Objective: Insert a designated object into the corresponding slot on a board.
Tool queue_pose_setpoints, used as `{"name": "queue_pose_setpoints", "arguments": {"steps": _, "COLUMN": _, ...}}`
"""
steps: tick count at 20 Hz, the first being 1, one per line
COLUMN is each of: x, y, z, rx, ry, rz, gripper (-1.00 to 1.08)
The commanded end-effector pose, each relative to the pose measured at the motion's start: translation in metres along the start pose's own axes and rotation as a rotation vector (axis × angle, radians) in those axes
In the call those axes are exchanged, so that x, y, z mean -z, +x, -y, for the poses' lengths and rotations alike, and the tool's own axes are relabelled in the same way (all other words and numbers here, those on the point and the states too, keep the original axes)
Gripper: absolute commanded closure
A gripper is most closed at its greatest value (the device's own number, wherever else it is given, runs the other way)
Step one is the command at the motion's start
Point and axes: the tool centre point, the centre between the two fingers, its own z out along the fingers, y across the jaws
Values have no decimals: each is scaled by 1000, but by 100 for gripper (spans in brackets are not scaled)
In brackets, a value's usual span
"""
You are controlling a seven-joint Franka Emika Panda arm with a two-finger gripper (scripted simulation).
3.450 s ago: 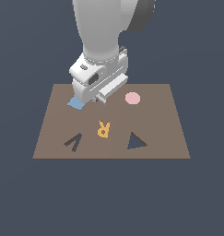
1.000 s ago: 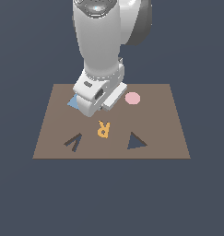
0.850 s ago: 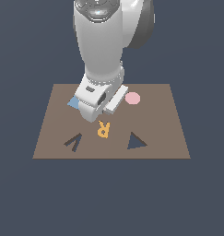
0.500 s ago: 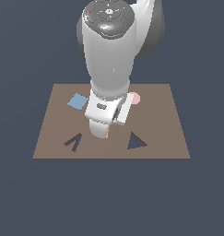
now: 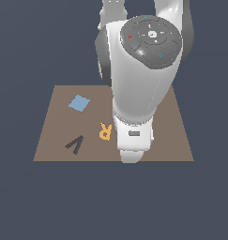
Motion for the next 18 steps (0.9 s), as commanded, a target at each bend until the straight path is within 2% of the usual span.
{"name": "queue_pose_setpoints", "arguments": {"steps": 1, "x": 1, "y": 10, "z": -9, "rx": 59, "ry": 0, "rz": 0, "gripper": 108}}
{"name": "queue_pose_setpoints", "arguments": {"steps": 9, "x": 1, "y": 33, "z": -23, "rx": 173, "ry": -1, "rz": 0, "gripper": 108}}
{"name": "queue_pose_setpoints", "arguments": {"steps": 18, "x": -3, "y": 38, "z": -25, "rx": 190, "ry": 0, "rz": 0, "gripper": 108}}
